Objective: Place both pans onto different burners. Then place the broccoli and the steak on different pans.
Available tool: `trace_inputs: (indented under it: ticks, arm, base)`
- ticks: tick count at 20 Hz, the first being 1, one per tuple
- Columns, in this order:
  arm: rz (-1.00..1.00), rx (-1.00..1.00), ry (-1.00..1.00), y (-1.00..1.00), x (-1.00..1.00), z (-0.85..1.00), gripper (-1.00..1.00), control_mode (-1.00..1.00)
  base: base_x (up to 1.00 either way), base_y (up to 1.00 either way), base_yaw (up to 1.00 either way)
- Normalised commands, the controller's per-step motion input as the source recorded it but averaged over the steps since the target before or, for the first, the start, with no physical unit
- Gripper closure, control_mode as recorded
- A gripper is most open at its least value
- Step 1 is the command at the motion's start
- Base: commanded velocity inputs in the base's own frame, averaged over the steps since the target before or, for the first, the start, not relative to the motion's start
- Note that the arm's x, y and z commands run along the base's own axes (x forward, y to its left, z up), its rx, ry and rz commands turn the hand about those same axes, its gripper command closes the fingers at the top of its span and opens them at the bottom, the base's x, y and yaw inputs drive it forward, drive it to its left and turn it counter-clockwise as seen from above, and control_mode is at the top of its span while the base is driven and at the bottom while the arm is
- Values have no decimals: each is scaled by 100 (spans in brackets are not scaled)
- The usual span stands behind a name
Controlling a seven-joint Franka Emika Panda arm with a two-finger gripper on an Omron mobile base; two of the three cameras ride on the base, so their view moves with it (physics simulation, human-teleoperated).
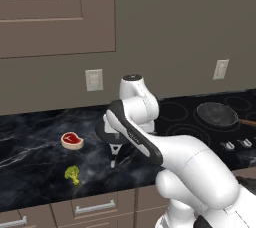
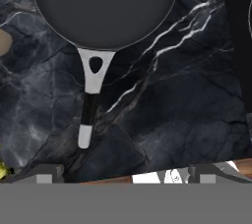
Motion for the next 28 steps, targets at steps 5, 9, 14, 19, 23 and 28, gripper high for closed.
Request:
trace_inputs:
  ticks: [5, 9, 14, 19, 23, 28]
  arm:
    - [0, 0, 0, 23, 26, -33, -100, -100]
    - [0, 0, 0, 11, 28, -28, -100, -100]
    - [0, 0, 0, 0, 28, -24, -100, -100]
    - [0, 0, 0, 0, 25, -23, -100, -100]
    - [0, 0, 0, 4, 20, -25, -100, -100]
    - [0, 0, 0, 6, 21, -25, -100, -100]
  base:
    - [0, 0, 0]
    - [0, 0, 0]
    - [0, 0, 0]
    - [0, 0, 0]
    - [0, 0, 0]
    - [0, 0, 0]
